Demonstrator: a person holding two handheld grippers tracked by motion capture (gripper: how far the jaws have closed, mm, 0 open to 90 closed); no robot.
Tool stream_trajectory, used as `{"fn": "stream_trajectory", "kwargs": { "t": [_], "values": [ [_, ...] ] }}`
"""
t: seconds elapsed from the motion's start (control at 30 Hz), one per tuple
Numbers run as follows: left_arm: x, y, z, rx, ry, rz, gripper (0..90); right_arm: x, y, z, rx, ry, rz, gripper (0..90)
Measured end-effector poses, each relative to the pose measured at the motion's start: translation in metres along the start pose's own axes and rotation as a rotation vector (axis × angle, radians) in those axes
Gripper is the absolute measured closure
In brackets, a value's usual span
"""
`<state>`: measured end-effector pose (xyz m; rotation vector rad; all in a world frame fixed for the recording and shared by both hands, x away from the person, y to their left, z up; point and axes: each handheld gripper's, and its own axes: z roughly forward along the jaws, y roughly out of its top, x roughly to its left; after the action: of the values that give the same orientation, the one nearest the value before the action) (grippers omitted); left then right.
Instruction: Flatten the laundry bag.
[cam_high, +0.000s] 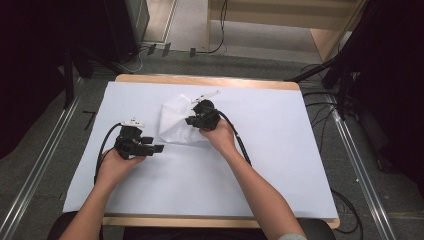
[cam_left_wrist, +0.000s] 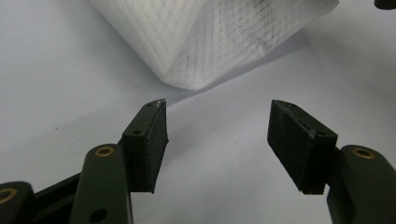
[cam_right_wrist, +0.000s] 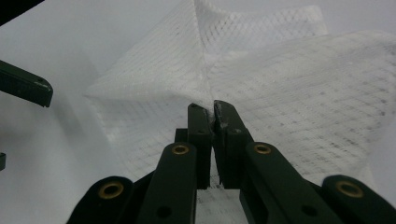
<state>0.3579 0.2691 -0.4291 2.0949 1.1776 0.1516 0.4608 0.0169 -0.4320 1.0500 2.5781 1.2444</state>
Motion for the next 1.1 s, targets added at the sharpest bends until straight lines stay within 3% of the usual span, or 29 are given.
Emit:
{"fn": "stream_trajectory", "kwargs": {
  "t": [0.17,0.3,0.37,0.4,0.5,0.7,1.0,1.1],
  "values": [
    [0.001,-0.001,-0.001,-0.006,0.002,-0.002,38.7,0.004,0.002,0.005,0.006,0.013,-0.009,84.3],
    [0.002,-0.001,-0.001,-0.006,0.004,-0.008,38.7,0.006,0.008,0.0,-0.026,0.041,-0.007,67.5],
    [0.002,-0.002,-0.002,-0.005,0.005,-0.007,38.7,0.006,0.01,-0.003,-0.028,0.043,-0.007,64.0],
    [0.002,-0.002,-0.002,-0.004,0.006,-0.008,38.7,0.006,0.014,-0.01,-0.042,0.03,-0.026,57.0],
    [0.002,-0.002,-0.002,-0.002,0.007,-0.008,38.7,0.004,0.017,-0.019,-0.059,0.021,-0.039,54.0],
    [0.003,-0.003,-0.004,-0.003,0.008,-0.012,38.7,-0.006,0.014,-0.03,-0.042,-0.005,-0.029,56.5],
    [0.004,-0.003,-0.004,-0.009,0.009,-0.016,38.7,-0.034,-0.001,-0.033,-0.023,-0.05,0.047,55.6],
    [0.005,-0.003,-0.005,-0.015,0.012,-0.017,38.7,-0.042,-0.006,-0.03,-0.017,-0.062,0.065,51.6]
  ]
}}
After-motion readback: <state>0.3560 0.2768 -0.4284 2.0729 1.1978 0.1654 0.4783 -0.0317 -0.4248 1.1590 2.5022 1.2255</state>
